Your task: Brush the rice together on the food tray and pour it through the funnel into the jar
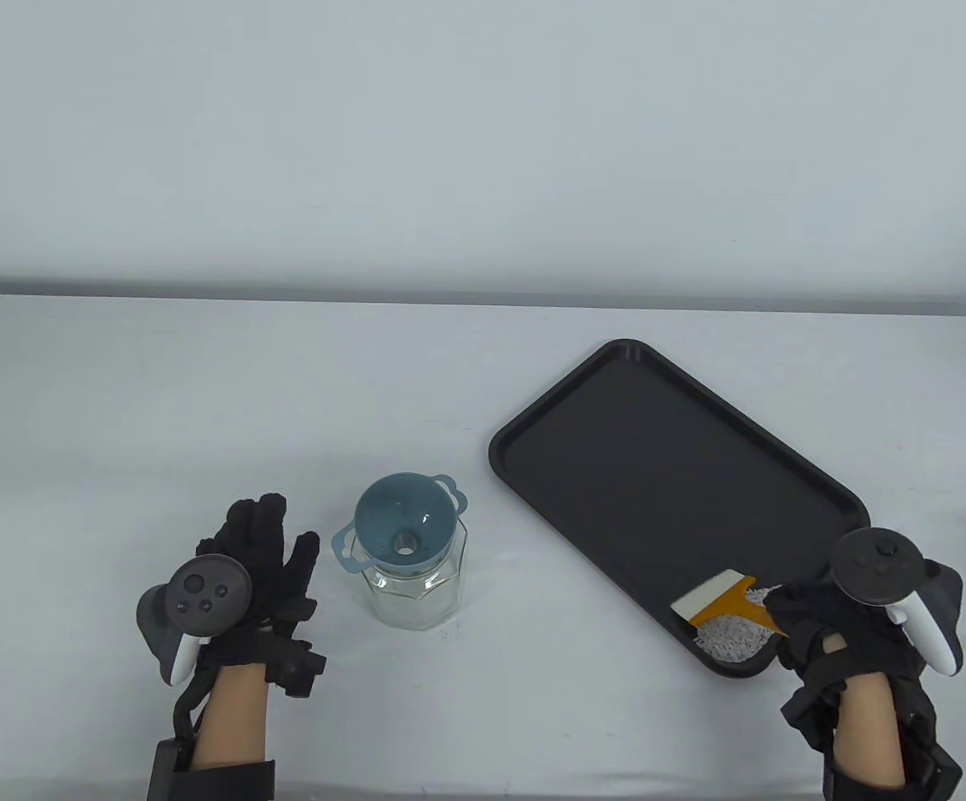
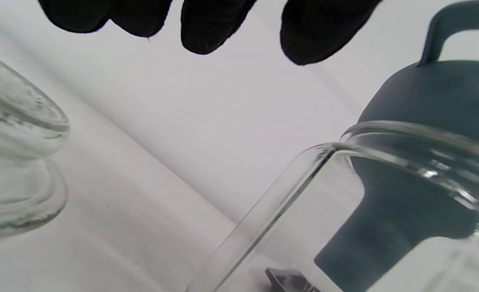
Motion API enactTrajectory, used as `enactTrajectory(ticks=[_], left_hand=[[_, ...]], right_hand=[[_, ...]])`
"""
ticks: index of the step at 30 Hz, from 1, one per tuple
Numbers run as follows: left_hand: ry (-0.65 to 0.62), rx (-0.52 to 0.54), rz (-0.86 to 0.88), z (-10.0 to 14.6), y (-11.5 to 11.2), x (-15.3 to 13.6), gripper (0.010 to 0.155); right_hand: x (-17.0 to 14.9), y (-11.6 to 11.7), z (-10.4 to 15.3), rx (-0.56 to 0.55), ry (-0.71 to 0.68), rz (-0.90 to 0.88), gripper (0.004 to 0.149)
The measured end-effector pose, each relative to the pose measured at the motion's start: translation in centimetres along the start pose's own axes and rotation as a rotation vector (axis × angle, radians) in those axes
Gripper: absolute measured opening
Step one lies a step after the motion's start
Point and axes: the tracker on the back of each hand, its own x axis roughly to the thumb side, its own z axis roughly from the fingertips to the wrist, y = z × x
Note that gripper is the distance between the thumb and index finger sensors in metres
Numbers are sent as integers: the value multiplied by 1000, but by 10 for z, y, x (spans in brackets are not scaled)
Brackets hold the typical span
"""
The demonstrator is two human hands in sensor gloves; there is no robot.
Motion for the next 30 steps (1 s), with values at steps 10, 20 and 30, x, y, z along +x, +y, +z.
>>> enactTrajectory(ticks=[10, 20, 30], left_hand=[[-2, 1, -8, 0, 0, 1, 75], [-2, 2, -14, 0, 0, 0, 75], [-3, 5, -21, 0, 0, 1, 75]], right_hand=[[0, -6, 4, -64, -145, -183, 40], [35, 40, -16, -14, -365, -387, 42], [72, 109, -26, 42, -432, -325, 43]])
